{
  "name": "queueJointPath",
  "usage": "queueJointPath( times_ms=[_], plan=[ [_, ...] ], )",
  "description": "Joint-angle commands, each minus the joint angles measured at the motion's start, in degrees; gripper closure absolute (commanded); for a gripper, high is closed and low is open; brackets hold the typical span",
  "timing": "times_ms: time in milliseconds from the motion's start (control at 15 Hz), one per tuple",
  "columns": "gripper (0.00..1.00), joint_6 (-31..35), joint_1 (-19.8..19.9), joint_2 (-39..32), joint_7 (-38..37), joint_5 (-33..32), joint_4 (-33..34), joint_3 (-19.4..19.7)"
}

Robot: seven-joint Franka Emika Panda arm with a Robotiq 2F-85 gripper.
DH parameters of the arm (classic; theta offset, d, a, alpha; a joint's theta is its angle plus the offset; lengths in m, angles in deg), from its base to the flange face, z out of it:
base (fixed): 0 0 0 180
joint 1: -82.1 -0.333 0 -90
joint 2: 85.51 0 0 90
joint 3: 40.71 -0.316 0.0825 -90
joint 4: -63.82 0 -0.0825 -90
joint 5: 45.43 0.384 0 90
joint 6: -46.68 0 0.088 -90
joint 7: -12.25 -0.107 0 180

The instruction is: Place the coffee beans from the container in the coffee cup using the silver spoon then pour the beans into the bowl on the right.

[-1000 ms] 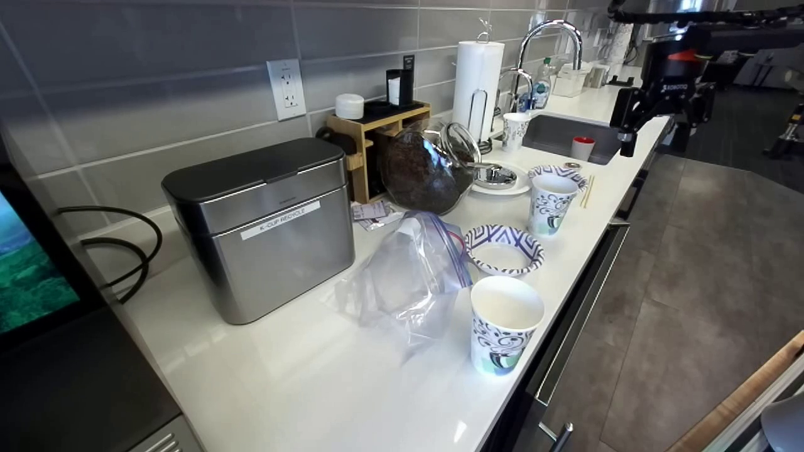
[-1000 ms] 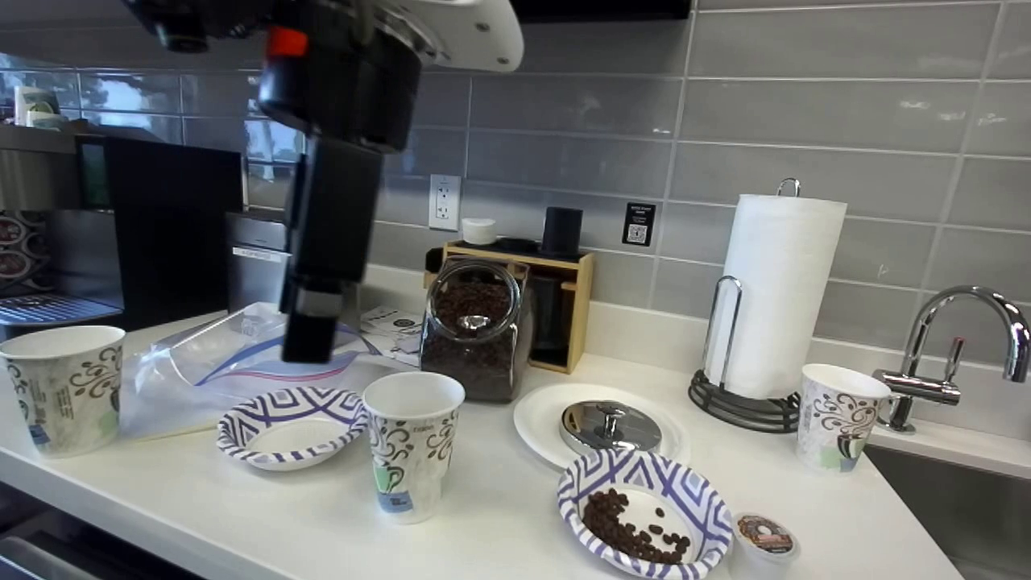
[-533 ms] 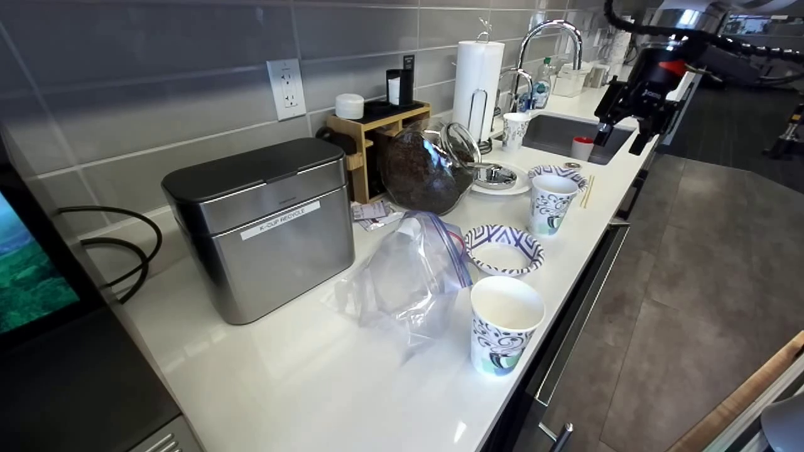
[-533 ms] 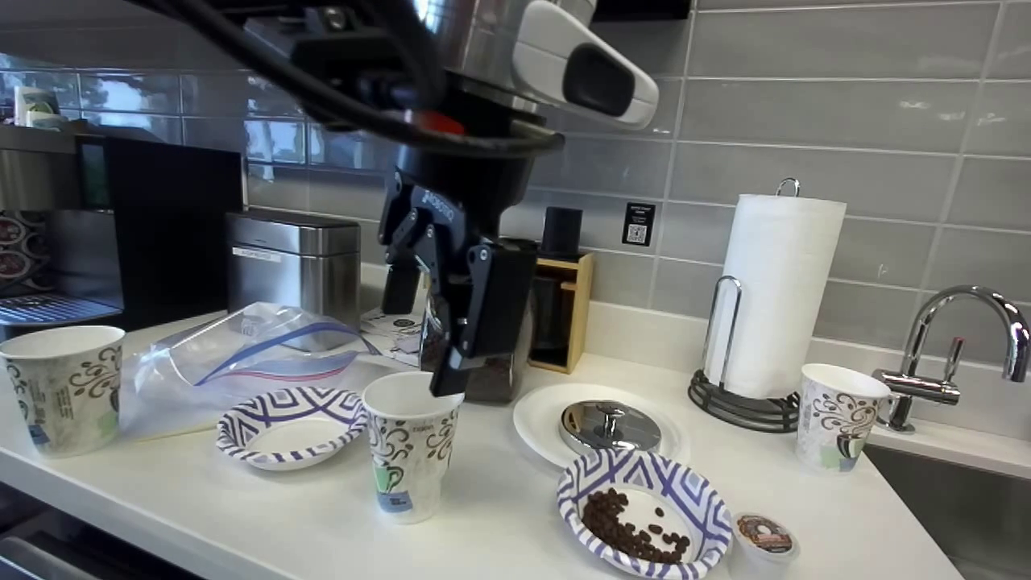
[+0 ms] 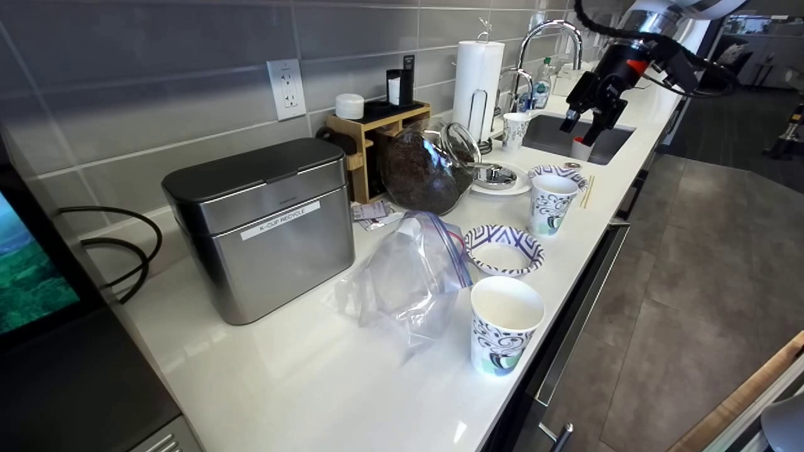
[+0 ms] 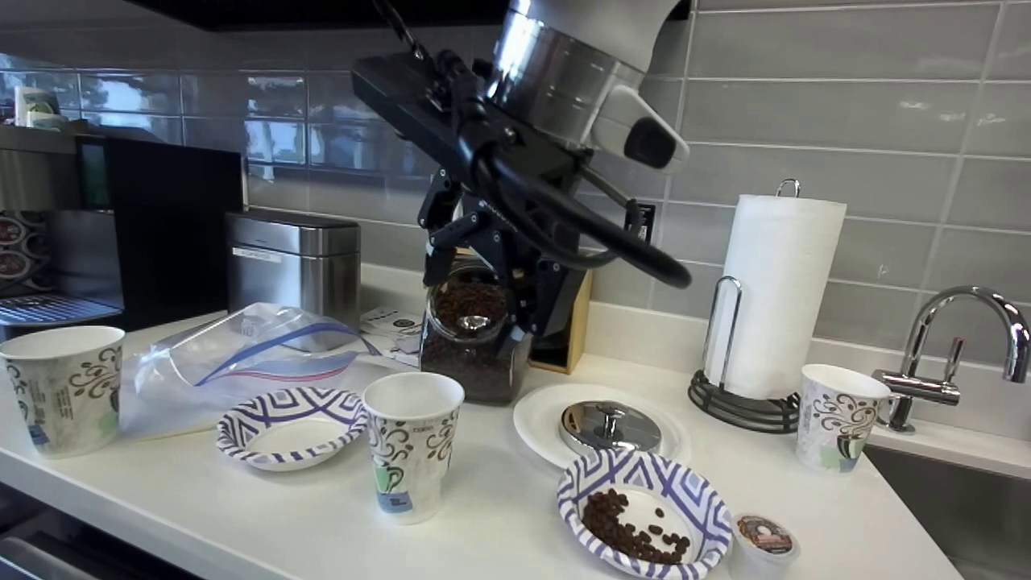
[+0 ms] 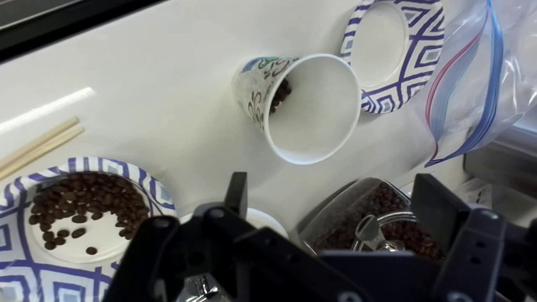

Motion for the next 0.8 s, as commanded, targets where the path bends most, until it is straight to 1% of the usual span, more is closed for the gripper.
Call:
queueJointPath(
  times_ms=[0,267,333,467,533,600,733],
  plan=[
    [0.0,-0.4,0.89,-1.35,0.48,0.32,1.16,-1.07],
    [0.0,-0.59,0.97,-3.22,1.04,0.53,2.61,-1.31],
    [0.0,-0.44,0.93,-4.49,4.46,5.15,3.04,-0.97],
    [0.0,-1.98,0.97,-7.61,8.65,10.17,4.78,-0.95],
    [0.0,-2.39,1.18,-8.5,9.81,11.54,5.26,-1.12],
    [0.0,-3.17,1.46,-9.53,12.69,13.22,5.99,-1.25],
    [0.0,-4.15,2.14,-12.49,14.87,13.32,8.41,-1.88]
  ],
)
